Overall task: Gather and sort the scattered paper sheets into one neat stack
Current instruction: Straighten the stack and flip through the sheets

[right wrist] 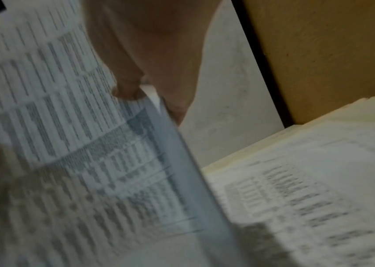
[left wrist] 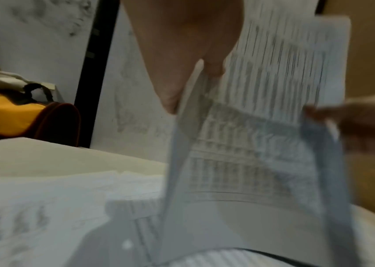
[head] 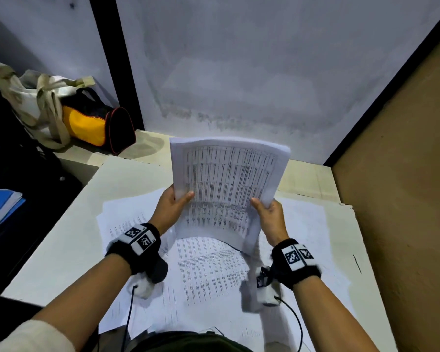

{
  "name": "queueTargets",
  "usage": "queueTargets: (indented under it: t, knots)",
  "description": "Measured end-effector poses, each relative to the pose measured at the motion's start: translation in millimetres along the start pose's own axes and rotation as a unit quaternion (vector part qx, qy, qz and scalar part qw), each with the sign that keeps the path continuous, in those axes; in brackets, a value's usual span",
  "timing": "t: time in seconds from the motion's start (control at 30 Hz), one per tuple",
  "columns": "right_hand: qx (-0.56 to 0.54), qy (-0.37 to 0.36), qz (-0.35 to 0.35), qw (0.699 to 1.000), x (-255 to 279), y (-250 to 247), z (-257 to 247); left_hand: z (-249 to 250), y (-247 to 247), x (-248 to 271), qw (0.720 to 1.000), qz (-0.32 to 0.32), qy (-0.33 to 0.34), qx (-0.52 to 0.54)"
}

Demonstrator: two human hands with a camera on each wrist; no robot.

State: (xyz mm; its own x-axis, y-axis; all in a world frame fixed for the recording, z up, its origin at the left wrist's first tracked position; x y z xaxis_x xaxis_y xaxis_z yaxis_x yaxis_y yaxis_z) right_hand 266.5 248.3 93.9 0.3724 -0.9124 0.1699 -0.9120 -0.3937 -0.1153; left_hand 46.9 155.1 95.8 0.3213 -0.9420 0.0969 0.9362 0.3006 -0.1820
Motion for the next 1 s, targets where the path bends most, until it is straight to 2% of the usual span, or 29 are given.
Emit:
queueTargets:
  t: [0.07, 0.17, 0.27, 0.33, 0.4, 0.47, 0.53, 0.6, 0.63, 0.7, 0.83, 0.9, 1.0]
  knots:
    - [-0.001, -0.005, 0.008, 1.0, -3, -7, -13, 0, -2, -3, 0.998, -0.057, -0.021, 0.014]
    - [-0.041, -0.027, 0.008, 0.999, -9, -18, -39, 12, 2, -7, 0.991, -0.133, -0.013, 0.002]
    - [-0.026, -0.034, 0.004, 0.999, -14, -30, -44, 17, 5, -15, 0.993, -0.107, 0.01, -0.058]
    - [0.031, 0.007, 0.022, 0.999, -17, -53, -23, 11, 4, -20, 0.996, -0.062, -0.007, -0.067]
    - [0.113, 0.092, 0.078, 0.986, -14, -96, 21, 0, 0, -20, 0.997, -0.026, -0.037, -0.06]
    - [0.17, 0.235, 0.141, 0.947, 7, -145, 73, -14, -9, -17, 0.997, -0.001, -0.063, -0.054]
    - [0.208, 0.379, 0.181, 0.884, 44, -176, 116, -26, -17, -14, 0.995, 0.015, -0.083, -0.059]
    - [0.273, 0.453, 0.211, 0.822, 79, -184, 138, -37, -21, -12, 0.993, 0.023, -0.1, -0.064]
    - [0.301, 0.463, 0.222, 0.804, 90, -180, 138, -40, -21, -12, 0.992, 0.026, -0.105, -0.069]
    - [0.298, 0.443, 0.242, 0.811, 94, -169, 141, -44, -18, -12, 0.991, 0.025, -0.109, -0.08]
    - [0.129, 0.348, 0.248, 0.895, 68, -161, 149, -45, -8, -11, 0.991, 0.011, -0.108, -0.082]
    - [0.101, 0.328, 0.234, 0.91, 59, -160, 156, -44, -8, -10, 0.991, 0.012, -0.105, -0.077]
    - [0.097, 0.327, 0.244, 0.908, 62, -165, 153, -45, -15, -7, 0.991, 0.017, -0.106, -0.076]
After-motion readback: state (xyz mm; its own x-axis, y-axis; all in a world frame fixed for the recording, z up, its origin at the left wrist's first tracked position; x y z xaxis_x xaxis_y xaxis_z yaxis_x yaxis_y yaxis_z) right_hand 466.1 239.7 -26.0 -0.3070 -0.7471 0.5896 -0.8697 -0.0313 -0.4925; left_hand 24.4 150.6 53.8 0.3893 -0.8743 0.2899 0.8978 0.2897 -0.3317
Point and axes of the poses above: each hand's wrist, its own x-axis away from the middle knuckle, its own y-axis out of the palm, z = x × y, the point moved 5 cm from there along -x, towards the middle knuckle, and after that the axes turned 6 degrees about -z, right-handed, at the moved point
